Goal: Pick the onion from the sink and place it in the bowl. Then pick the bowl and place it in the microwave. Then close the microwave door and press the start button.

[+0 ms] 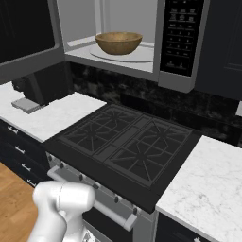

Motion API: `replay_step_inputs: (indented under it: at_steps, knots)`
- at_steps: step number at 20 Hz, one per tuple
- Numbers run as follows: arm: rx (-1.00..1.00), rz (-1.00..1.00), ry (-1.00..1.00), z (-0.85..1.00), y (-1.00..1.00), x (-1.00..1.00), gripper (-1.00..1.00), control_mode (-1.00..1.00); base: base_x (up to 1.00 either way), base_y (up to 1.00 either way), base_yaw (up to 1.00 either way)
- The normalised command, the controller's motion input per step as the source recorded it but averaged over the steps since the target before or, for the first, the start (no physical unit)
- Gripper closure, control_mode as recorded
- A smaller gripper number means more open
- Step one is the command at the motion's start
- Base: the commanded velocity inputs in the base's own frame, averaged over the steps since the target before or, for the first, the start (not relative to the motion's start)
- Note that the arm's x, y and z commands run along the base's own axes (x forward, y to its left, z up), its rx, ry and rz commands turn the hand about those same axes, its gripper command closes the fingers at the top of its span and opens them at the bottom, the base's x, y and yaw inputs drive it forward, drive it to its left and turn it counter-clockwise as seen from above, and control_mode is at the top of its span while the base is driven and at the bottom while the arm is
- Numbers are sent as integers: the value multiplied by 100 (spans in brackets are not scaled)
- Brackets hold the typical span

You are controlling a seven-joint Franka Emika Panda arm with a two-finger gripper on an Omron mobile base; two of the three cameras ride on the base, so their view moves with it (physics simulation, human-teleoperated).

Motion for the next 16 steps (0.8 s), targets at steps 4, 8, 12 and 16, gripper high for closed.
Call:
replay_step_inputs:
  at_steps: [4, 8, 12, 16]
  knots:
    - [16, -24, -20, -25, 100, -70, -100, -100, 0, 0, 0]
    - [14, -33, -10, -29, 100, -14, -100, -100, 0, 0, 0]
    - [2, -34, -1, -33, 100, 2, -100, -100, 0, 0, 0]
    - [1, -30, -6, -19, 96, 4, -100, -100, 0, 0, 0]
